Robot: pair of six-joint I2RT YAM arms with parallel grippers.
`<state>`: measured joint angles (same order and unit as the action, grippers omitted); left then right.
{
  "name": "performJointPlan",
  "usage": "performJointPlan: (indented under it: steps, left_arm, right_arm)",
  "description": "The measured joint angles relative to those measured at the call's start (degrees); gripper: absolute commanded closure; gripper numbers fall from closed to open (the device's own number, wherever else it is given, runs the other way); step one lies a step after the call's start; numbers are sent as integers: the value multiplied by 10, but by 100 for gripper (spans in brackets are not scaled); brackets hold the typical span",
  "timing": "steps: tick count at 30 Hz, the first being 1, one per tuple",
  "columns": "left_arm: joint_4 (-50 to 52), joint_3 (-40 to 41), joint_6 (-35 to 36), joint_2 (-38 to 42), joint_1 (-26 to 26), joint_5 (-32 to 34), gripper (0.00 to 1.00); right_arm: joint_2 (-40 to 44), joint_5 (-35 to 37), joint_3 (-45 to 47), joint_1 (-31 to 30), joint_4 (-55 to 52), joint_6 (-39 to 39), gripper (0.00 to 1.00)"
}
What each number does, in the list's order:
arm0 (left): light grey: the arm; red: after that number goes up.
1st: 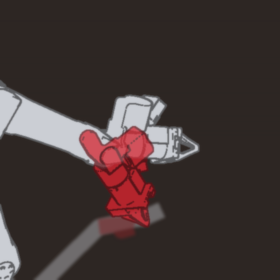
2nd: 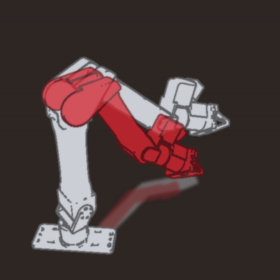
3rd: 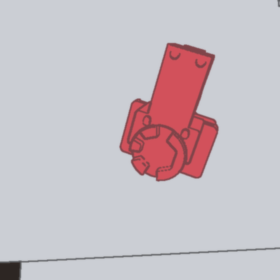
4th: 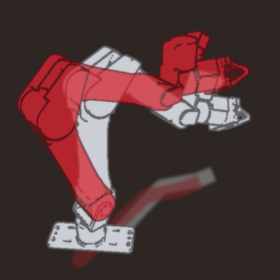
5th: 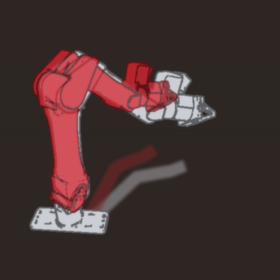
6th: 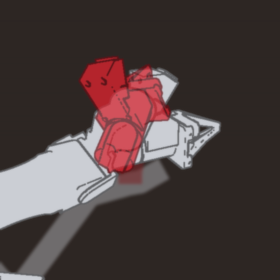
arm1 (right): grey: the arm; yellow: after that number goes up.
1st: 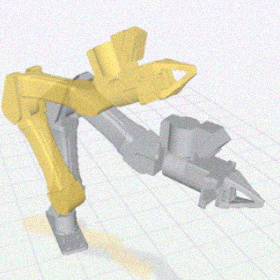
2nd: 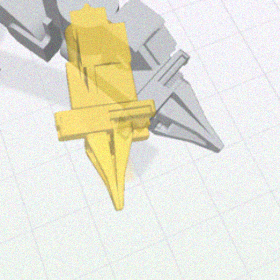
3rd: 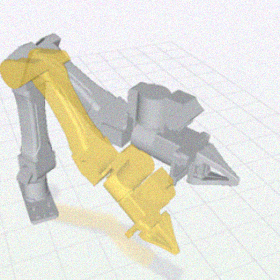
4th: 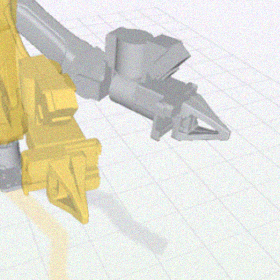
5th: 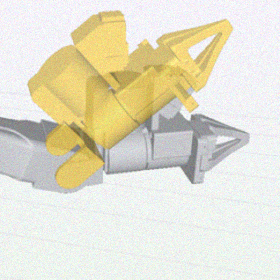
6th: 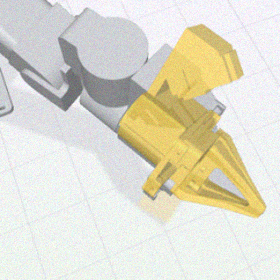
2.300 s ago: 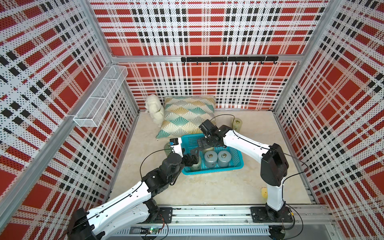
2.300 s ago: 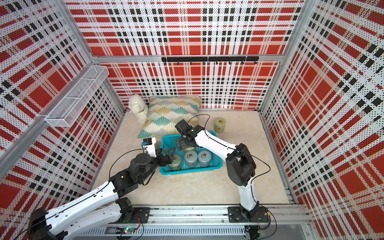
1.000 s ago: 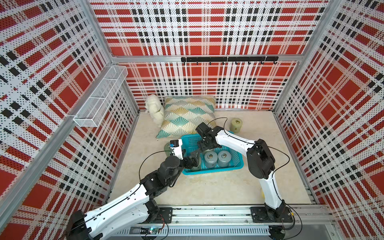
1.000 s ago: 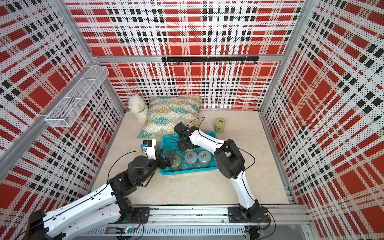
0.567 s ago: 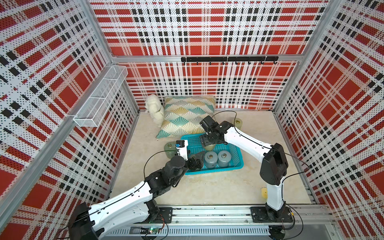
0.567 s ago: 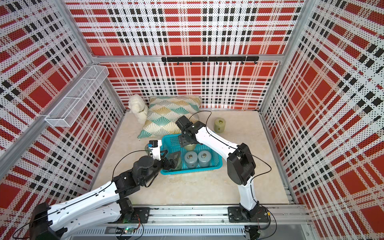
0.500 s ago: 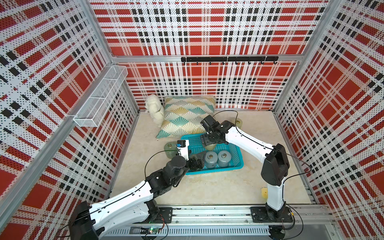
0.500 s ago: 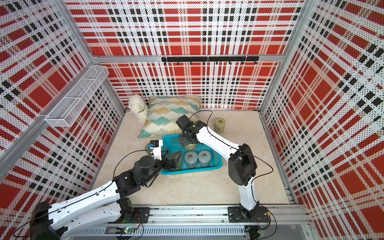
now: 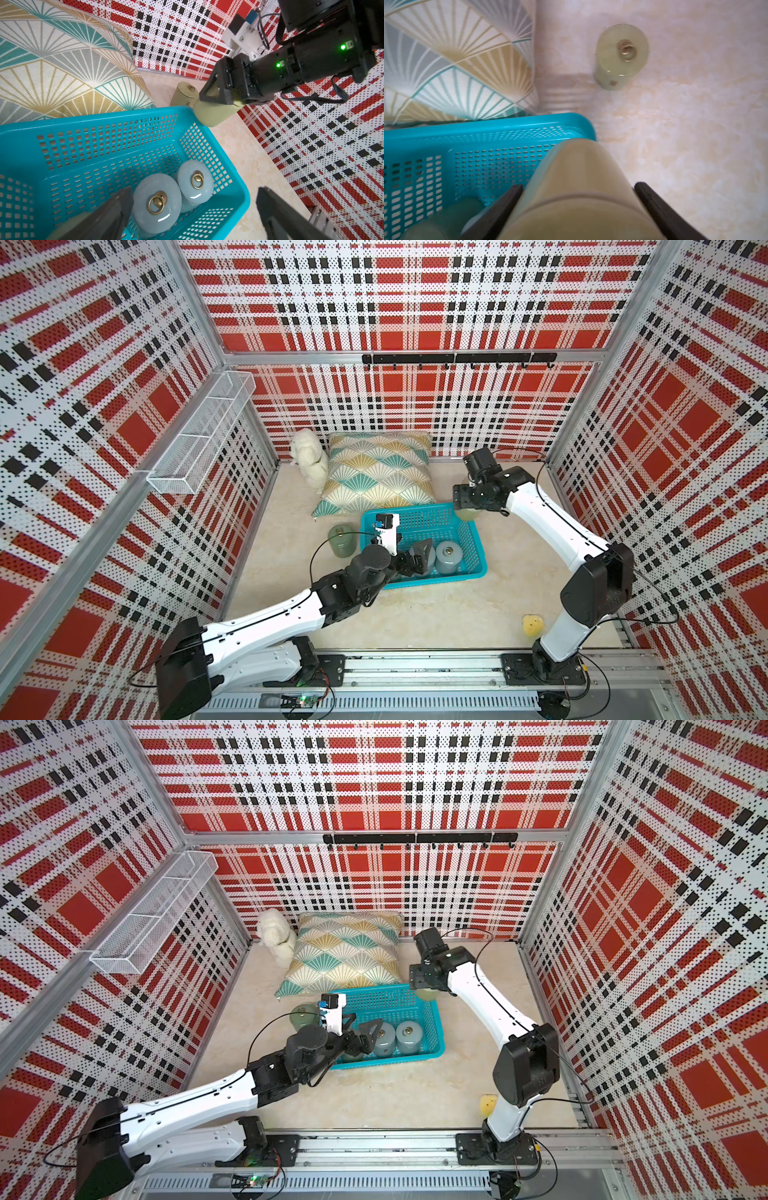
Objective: Take the tea canister out of the basket
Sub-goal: Place the tea canister at the center of the board.
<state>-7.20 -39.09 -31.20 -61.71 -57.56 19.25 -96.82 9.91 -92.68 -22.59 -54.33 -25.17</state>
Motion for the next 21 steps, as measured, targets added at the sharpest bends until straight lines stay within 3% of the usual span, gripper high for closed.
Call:
performJointPlan:
  steps: [9,21]
  left_arm:
    - [-23,-6,9,-34,-3,-14,0]
    - [-36,-6,21,-37,-3,-14,0]
  right_arm:
    - [17,-10,48,132,13,1,23]
    - [-104,0,-21,166,43,-13,23]
